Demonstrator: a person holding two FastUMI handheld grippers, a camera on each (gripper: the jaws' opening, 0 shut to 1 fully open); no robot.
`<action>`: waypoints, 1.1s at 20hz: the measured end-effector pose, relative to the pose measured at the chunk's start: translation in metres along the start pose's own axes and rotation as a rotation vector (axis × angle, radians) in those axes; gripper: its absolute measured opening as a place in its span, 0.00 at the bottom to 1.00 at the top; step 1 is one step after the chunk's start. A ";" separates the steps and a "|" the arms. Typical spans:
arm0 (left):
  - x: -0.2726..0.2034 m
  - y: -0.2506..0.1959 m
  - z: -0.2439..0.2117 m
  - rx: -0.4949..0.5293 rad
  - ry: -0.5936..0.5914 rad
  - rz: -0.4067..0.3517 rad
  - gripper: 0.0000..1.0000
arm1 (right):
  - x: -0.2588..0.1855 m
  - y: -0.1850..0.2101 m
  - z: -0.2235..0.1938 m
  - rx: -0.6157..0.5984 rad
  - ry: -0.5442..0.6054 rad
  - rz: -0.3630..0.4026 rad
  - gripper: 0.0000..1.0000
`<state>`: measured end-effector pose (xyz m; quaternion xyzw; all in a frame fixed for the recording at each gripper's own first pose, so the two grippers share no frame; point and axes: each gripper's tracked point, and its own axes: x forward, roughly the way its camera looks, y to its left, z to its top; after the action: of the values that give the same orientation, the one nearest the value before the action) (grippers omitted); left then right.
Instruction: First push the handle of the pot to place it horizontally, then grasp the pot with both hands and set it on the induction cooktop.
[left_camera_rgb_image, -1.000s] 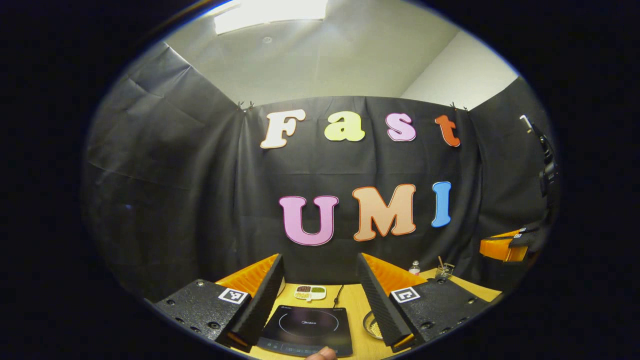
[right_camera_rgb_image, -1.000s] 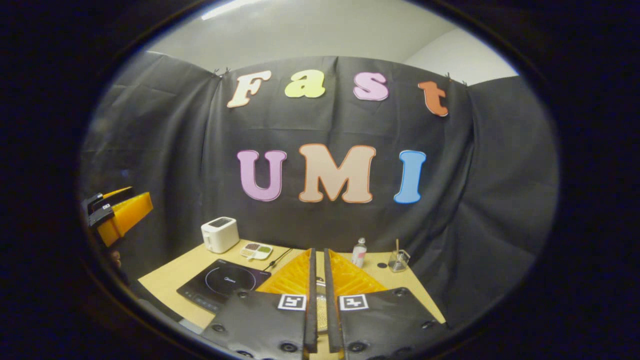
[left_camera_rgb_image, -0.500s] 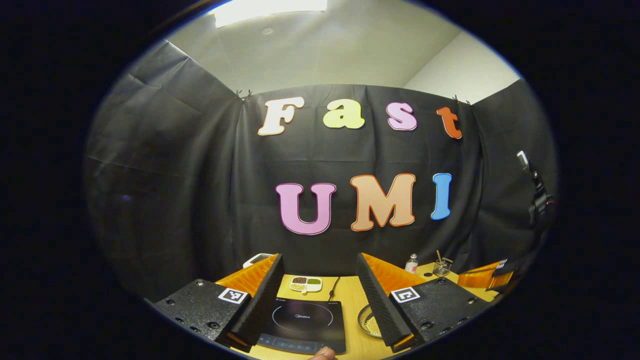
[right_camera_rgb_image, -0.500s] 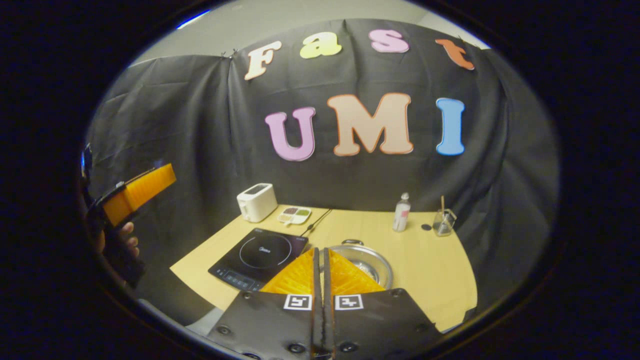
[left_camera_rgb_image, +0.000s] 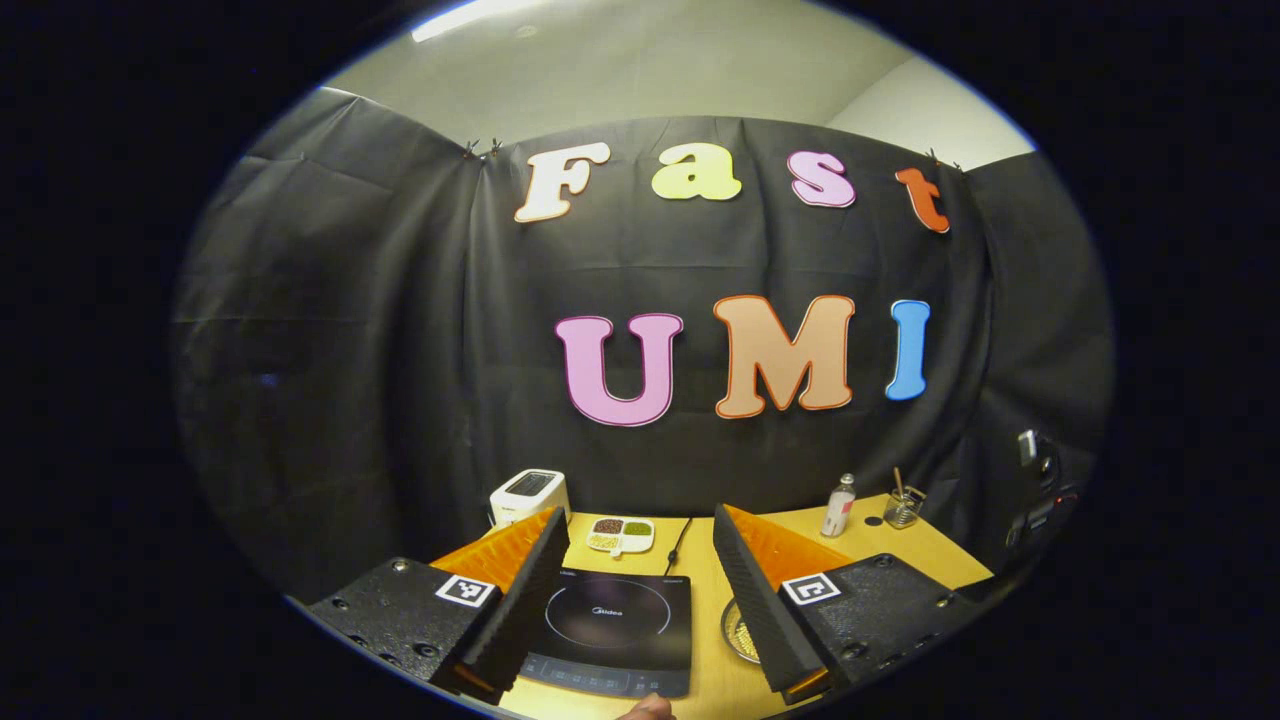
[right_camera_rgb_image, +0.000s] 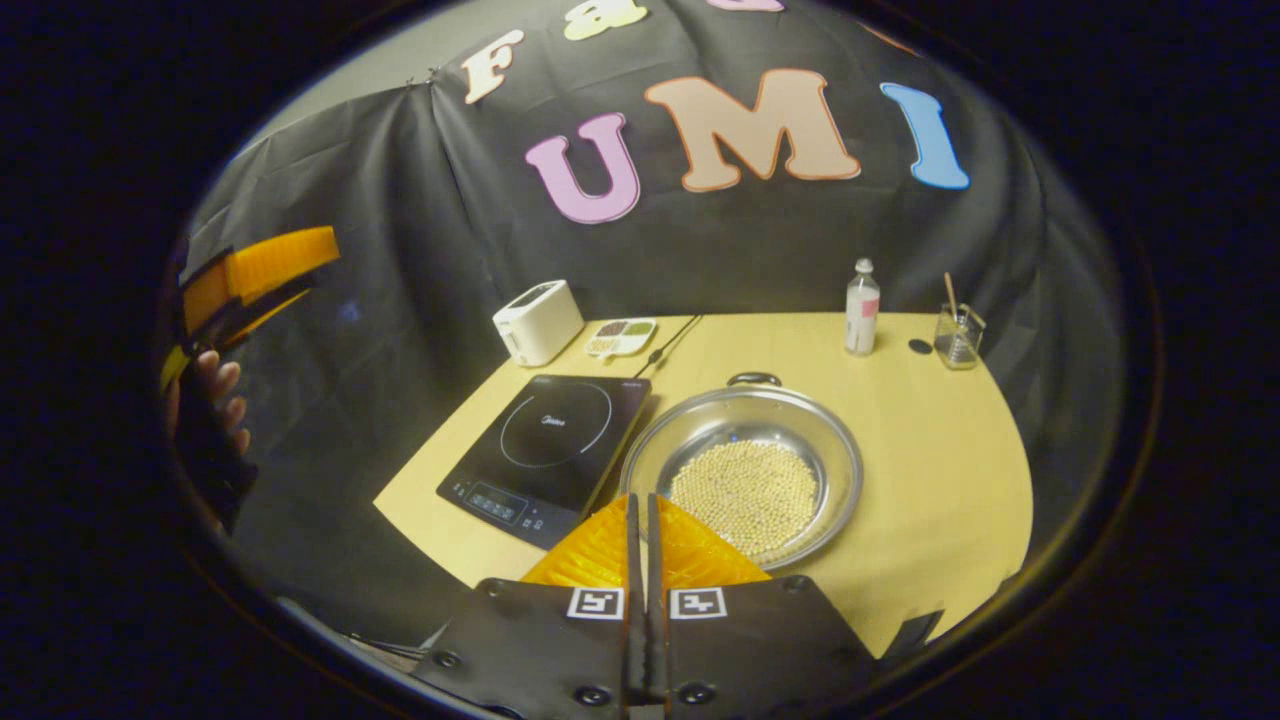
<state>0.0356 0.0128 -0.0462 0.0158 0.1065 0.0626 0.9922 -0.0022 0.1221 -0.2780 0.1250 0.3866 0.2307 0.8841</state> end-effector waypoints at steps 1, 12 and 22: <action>0.000 0.002 -0.003 0.015 0.015 0.009 0.89 | 0.007 -0.002 -0.008 0.018 0.023 0.008 0.03; 0.040 0.035 -0.020 0.020 -0.004 -0.109 0.92 | 0.052 -0.004 -0.074 0.051 0.237 -0.128 0.00; 0.063 0.039 -0.028 0.068 -0.075 -0.384 0.91 | 0.088 0.001 -0.131 0.167 0.355 -0.335 0.03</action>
<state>0.0855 0.0601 -0.0853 0.0309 0.0724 -0.1320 0.9881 -0.0473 0.1732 -0.4205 0.0892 0.5689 0.0667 0.8149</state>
